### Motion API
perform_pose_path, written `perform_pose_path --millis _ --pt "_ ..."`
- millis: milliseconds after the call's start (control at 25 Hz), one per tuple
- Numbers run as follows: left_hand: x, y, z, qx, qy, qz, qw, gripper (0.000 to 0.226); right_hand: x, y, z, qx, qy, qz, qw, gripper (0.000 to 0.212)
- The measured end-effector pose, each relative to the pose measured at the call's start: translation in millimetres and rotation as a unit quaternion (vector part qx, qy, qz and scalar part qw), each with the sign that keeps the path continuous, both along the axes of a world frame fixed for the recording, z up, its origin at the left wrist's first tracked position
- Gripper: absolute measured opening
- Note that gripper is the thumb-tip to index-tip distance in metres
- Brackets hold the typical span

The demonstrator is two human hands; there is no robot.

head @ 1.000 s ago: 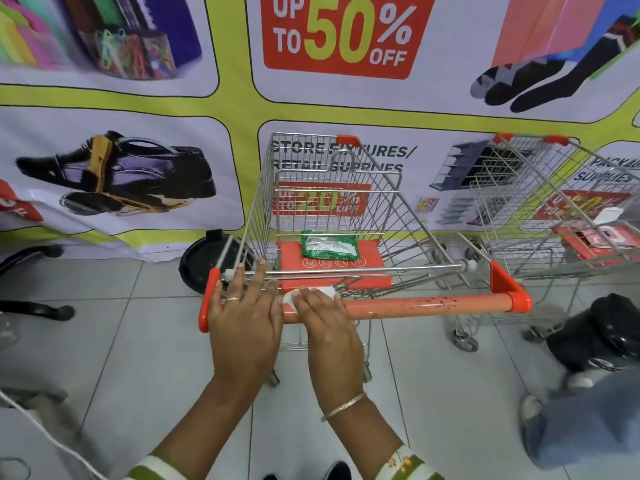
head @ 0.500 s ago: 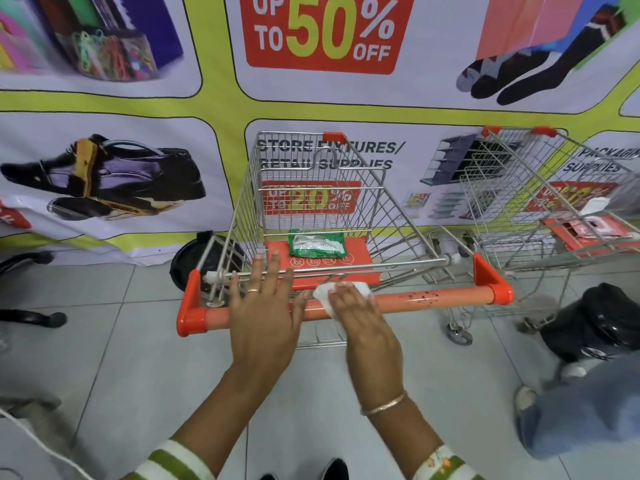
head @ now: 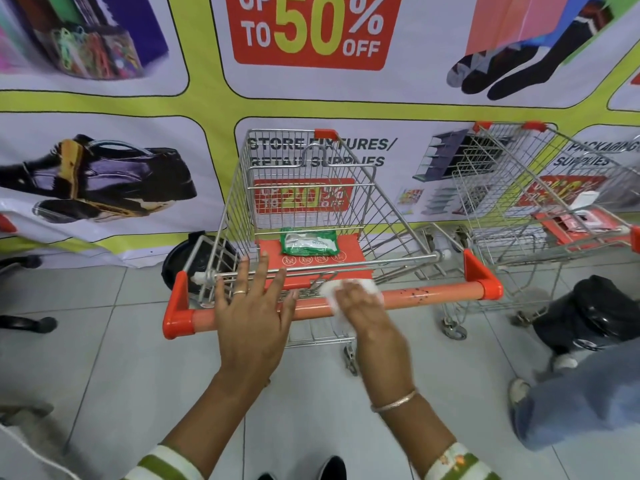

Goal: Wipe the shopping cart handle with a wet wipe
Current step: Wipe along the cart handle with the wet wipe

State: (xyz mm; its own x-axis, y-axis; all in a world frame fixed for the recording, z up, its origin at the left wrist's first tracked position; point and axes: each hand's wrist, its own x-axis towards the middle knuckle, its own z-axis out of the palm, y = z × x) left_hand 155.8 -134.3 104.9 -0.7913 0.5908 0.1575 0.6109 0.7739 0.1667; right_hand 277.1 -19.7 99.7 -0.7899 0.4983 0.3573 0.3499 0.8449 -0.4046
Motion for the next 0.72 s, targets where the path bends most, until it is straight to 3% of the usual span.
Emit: perform_pose_path --millis 120,360,560,720 --pt "3.3 4.3 1.5 -0.005 0.001 -0.003 1.000 0.055 17.6 27.6 0.7 -0.048 0.013 -0.098 0.994 0.056" --pt "3.0 1.9 2.3 0.001 0.004 -0.010 1.000 0.056 -10.8 -7.9 6.1 0.011 -0.007 0.049 0.999 0.051" --pt "3.7 3.1 0.3 0.010 -0.012 -0.011 1.000 0.064 11.4 28.6 12.1 -0.066 0.018 -0.048 0.996 0.040" --pt "1.2 0.6 1.0 0.027 -0.016 -0.014 0.999 0.060 -11.8 -10.7 9.5 -0.005 -0.007 0.019 1.000 0.048"
